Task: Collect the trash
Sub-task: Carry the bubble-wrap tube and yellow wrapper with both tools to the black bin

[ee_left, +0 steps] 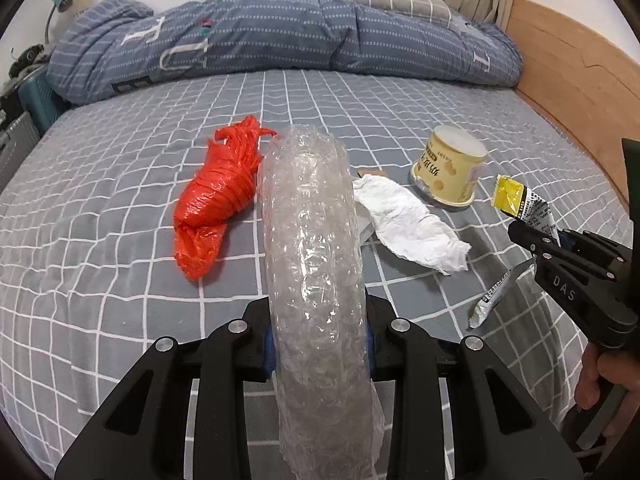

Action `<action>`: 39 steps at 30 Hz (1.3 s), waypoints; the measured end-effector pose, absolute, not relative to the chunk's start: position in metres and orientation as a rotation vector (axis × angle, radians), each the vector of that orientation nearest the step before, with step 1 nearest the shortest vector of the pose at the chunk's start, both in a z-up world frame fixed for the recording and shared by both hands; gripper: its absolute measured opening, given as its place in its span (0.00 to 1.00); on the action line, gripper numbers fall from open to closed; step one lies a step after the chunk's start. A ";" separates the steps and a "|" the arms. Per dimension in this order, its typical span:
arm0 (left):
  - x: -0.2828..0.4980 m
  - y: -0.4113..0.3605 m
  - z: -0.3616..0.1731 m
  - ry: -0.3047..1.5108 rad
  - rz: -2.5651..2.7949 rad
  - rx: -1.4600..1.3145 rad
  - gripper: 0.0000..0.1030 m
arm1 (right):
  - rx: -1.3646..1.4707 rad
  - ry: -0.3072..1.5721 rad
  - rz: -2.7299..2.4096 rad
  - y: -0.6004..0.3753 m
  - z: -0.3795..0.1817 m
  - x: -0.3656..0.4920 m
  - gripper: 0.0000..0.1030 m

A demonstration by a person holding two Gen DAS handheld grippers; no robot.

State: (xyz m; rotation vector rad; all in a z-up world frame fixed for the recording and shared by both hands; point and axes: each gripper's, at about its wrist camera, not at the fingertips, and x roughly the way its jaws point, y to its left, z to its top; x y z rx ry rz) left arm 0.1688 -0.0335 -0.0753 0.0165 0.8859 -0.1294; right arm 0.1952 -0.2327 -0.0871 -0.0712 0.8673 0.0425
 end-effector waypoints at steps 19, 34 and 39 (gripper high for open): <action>0.110 -0.030 -0.053 0.849 -0.147 -0.015 0.29 | -0.055 0.798 0.055 -0.221 -0.051 0.127 0.16; 0.073 -0.020 -0.038 0.828 -0.127 -0.029 0.29 | -0.058 0.769 0.077 -0.210 -0.034 0.088 0.16; 0.062 -0.018 -0.034 0.823 -0.125 -0.035 0.29 | -0.042 0.766 0.096 -0.207 -0.029 0.073 0.16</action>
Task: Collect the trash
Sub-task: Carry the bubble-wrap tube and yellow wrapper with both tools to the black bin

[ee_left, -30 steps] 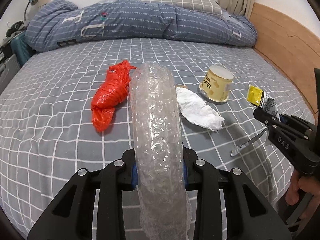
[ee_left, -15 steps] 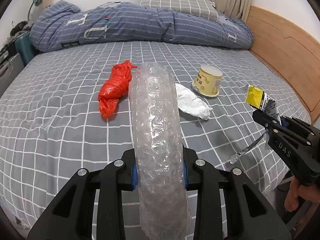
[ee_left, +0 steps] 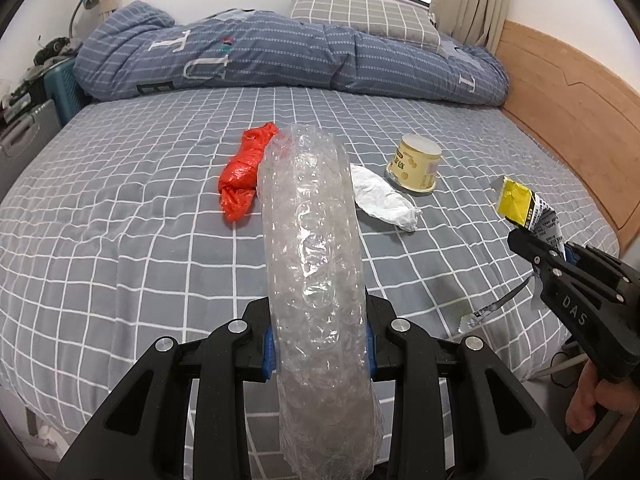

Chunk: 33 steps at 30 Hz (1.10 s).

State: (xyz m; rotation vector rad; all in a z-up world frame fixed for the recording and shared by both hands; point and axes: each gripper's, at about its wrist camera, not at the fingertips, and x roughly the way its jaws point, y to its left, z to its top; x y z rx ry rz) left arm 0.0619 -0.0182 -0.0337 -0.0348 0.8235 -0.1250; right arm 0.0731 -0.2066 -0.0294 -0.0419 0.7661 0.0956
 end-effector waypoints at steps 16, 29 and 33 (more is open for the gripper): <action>0.023 -0.009 -0.028 0.822 -0.116 -0.065 0.29 | -0.041 0.761 0.144 -0.189 -0.024 0.019 0.15; -0.011 0.002 -0.029 0.830 -0.109 -0.084 0.29 | -0.041 0.765 0.175 -0.173 -0.022 -0.018 0.15; -0.023 0.005 -0.027 0.831 -0.104 -0.097 0.29 | -0.041 0.770 0.184 -0.168 -0.022 -0.031 0.15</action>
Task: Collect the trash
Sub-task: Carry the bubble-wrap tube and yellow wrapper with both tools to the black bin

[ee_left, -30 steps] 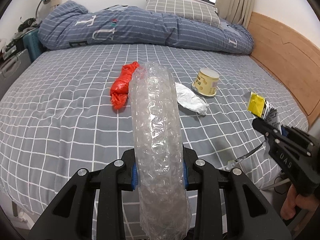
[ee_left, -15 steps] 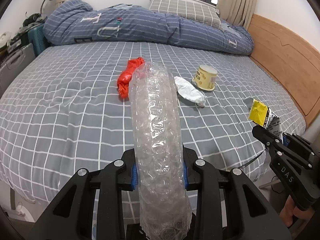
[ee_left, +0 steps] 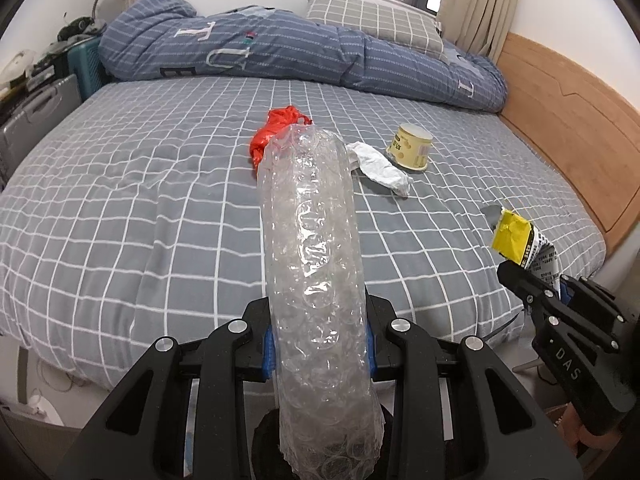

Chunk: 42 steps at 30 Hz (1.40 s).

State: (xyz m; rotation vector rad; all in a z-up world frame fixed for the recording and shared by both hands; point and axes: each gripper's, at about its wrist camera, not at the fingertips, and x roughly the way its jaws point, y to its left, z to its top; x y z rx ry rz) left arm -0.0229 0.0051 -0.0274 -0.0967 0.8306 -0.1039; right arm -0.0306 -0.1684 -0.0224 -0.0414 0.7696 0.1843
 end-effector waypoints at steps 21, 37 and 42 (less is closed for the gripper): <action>-0.099 0.008 -0.039 0.887 -0.088 -0.119 0.29 | -0.021 0.814 0.200 -0.164 -0.026 -0.095 0.15; -0.150 0.009 -0.065 0.968 -0.076 -0.086 0.29 | 0.000 0.903 0.217 -0.160 -0.047 -0.136 0.15; -0.154 0.011 -0.083 0.994 -0.080 -0.085 0.29 | -0.021 0.959 0.223 -0.150 -0.073 -0.142 0.15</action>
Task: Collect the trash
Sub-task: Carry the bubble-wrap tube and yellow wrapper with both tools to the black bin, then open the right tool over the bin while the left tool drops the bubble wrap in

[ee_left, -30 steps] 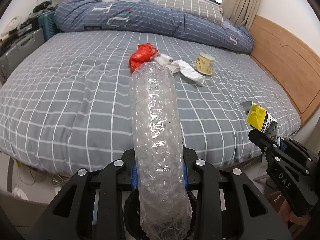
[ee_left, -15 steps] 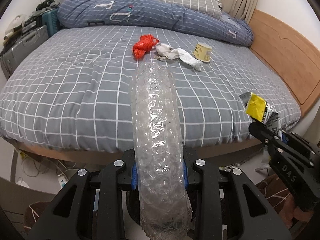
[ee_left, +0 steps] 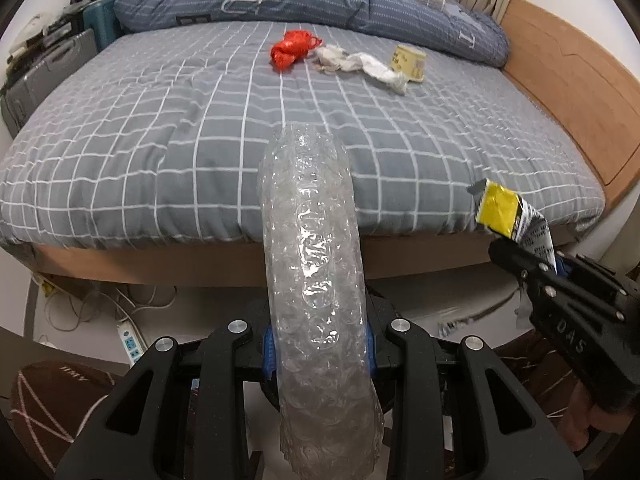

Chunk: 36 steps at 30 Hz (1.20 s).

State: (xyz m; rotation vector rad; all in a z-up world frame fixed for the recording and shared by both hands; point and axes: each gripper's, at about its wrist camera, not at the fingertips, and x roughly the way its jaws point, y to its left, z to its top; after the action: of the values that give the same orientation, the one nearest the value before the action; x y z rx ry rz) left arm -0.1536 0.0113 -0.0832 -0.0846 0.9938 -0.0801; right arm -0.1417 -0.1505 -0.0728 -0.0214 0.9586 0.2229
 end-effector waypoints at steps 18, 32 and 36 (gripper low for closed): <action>-0.120 0.016 -0.181 1.143 -0.086 -0.057 0.29 | -0.022 1.145 0.242 -0.137 -0.176 -0.118 0.15; -0.125 0.051 -0.204 1.203 -0.004 -0.101 0.29 | -0.068 1.219 0.298 -0.111 -0.212 -0.107 0.16; -0.131 0.061 -0.205 1.204 0.013 -0.108 0.29 | -0.082 1.221 0.309 -0.103 -0.213 -0.106 0.20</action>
State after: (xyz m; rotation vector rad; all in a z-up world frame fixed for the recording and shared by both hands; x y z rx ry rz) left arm -0.1313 0.0610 -0.2050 -0.1083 1.2039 0.0126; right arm -0.1064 -0.1030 -0.2131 -0.0816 1.2206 0.3094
